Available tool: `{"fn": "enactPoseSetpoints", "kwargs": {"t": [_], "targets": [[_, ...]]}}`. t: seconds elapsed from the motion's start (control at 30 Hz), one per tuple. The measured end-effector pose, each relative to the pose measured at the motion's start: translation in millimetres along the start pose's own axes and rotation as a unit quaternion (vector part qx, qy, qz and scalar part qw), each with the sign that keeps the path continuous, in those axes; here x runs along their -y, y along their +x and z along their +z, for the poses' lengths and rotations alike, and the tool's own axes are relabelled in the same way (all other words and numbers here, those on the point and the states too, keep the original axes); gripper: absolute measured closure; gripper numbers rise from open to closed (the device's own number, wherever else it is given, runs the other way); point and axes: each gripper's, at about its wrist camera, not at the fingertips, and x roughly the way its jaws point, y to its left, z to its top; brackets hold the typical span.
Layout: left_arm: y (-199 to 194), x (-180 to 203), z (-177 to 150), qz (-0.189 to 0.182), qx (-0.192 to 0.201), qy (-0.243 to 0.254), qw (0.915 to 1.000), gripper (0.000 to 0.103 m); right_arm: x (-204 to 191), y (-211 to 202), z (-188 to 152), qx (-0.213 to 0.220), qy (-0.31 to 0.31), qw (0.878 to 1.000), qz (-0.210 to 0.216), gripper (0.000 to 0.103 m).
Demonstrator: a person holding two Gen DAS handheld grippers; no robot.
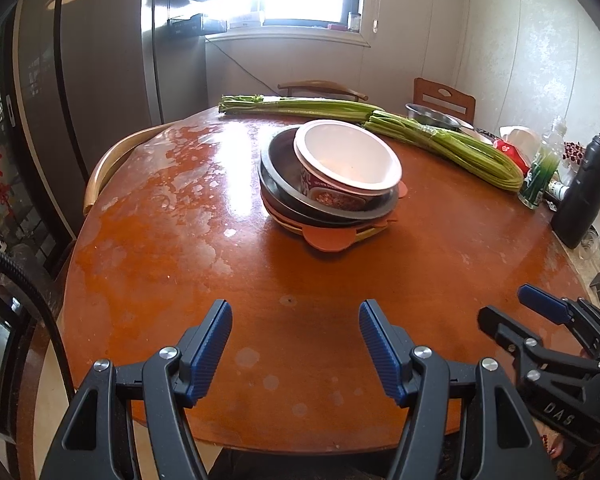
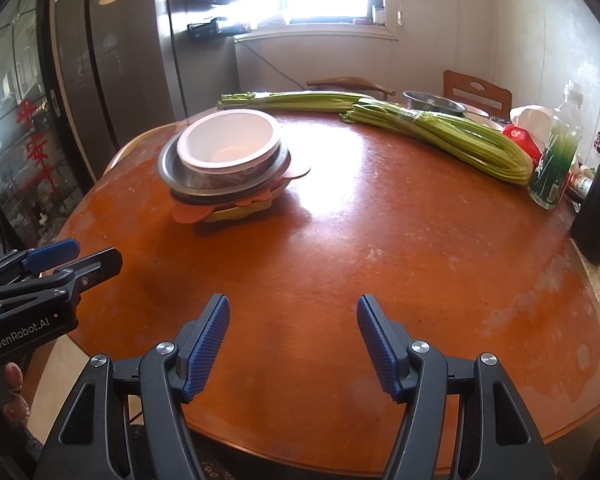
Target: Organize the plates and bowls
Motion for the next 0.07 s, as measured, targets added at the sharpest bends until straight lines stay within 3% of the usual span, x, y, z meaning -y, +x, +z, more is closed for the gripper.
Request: {"fn": "enactPoseSetpoints", "kwargs": {"t": [0.07], "targets": [[7.1,-7.4,10.1,0.004,-0.009,-0.003,1.0,0.037,8.8,2.2,5.0,-0.002,0.006,1.0,-0.003,0.035]]}}
